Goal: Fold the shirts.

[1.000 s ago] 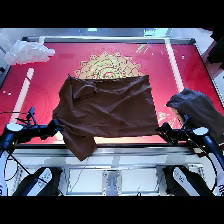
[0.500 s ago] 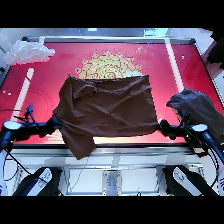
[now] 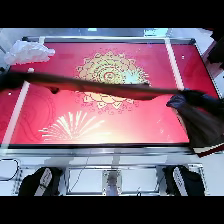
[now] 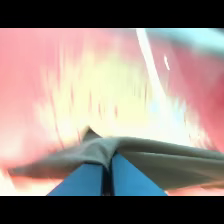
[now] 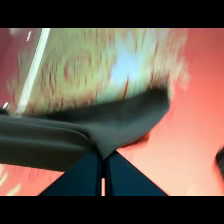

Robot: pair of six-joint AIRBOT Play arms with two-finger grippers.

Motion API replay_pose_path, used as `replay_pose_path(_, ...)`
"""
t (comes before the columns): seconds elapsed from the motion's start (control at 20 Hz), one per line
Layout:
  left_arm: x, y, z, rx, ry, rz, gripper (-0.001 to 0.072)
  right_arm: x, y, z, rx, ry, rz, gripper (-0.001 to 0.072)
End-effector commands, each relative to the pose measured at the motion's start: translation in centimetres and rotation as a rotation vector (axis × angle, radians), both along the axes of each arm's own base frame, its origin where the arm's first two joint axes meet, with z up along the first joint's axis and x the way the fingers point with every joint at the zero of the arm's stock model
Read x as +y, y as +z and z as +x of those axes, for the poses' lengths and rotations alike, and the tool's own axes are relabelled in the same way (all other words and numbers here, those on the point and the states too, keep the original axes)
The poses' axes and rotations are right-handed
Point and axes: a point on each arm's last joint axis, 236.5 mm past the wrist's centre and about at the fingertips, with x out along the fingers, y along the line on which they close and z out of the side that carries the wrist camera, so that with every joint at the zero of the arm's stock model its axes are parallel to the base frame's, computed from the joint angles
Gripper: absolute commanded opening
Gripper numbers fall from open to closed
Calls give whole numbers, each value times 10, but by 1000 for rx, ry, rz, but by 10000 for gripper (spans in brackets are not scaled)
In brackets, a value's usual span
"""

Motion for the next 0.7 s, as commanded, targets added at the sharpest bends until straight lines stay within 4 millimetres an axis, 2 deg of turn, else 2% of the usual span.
replay_pose_path(0.0, -22, 156, -76, -408, 58, 226, 13, -7, 159, -91, -425, -176, -217, 28)
replay_pose_path(0.05, -23, 193, -98, -515, 101, 267, 13, -11, 192, -115, -505, -236, -267, 28)
replay_pose_path(0.15, -24, 237, -128, -633, 166, 312, 13, -16, 242, -151, -631, -316, -349, 27)
replay_pose_path(0.2, -23, 244, -134, -645, 184, 317, 13, -17, 260, -160, -676, -337, -368, 27)
replay_pose_path(0.25, -22, 243, -134, -635, 188, 305, 12, -18, 268, -159, -688, -340, -371, 27)
replay_pose_path(0.3, -21, 233, -126, -590, 171, 293, 12, -19, 268, -148, -668, -327, -364, 27)
replay_pose_path(0.35, -21, 217, -113, -520, 146, 278, 13, -19, 259, -128, -621, -294, -338, 27)
replay_pose_path(0.45, -15, 172, -78, -332, 82, 242, 12, -20, 210, -70, -406, -189, -269, 28)
replay_pose_path(0.55, -3, 120, -37, -125, 38, 168, 12, -11, 137, -9, -139, -32, -171, 29)
replay_pose_path(0.65, 11, 58, 3, 80, -3, 92, 12, 3, 64, 40, 64, 128, -48, 29)
